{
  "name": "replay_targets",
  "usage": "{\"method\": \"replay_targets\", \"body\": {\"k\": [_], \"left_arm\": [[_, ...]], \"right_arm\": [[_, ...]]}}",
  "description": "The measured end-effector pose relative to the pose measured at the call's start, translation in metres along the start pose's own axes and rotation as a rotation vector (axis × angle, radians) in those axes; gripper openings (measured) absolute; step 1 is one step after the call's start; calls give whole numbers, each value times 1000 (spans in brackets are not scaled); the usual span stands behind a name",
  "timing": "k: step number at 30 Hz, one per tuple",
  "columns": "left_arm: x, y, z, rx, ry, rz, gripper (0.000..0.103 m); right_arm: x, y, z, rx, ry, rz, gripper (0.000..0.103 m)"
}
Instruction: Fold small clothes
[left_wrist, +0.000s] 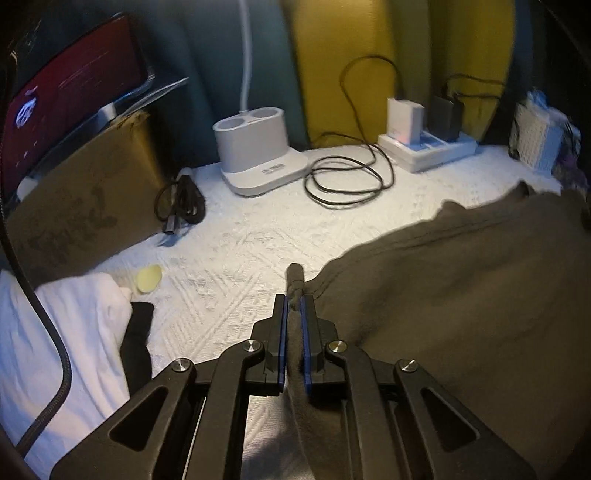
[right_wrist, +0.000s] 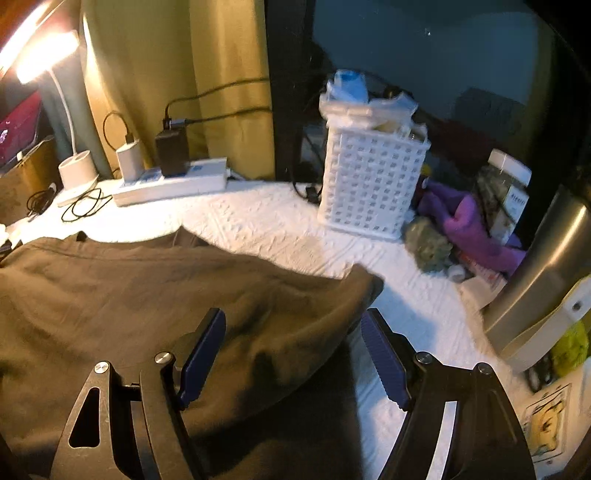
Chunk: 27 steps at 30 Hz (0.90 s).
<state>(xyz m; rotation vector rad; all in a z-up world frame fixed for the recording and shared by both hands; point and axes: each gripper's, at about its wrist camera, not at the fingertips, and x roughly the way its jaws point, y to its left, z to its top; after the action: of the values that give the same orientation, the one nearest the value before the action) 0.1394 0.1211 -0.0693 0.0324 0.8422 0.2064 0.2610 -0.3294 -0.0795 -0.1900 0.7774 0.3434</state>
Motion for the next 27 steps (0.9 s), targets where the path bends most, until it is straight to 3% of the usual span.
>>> {"method": "replay_targets", "body": {"k": [3,5,7,9,14,18,23,27], "left_arm": [[2,15,3,-64,9,-14,7],[3,18,7,-84,14,-20,15],[1,22,9,-100,3,-16,40],[1,25,10,-117,3,-30,49],[12,13,-1,-65,64,-73,49],[23,14,-14,-55,97,-79,50],[20,25,-16,-83,74,-42,50],[7,30,-17,-109,38,-80,50]], "right_arm": [[11,-8,-5,41,38,17,83],[14,-13,-6,65,42,29,87],[16,-18,-7,88,52,37,87],[19,-22,-7,109,67,49,87],[18,-35,-10,161,63,38,88],[9,-40,-12,148,48,-22,88],[-8,-45,-20,132,43,-68,87],[-21,-52,-28,147,41,-69,87]]}}
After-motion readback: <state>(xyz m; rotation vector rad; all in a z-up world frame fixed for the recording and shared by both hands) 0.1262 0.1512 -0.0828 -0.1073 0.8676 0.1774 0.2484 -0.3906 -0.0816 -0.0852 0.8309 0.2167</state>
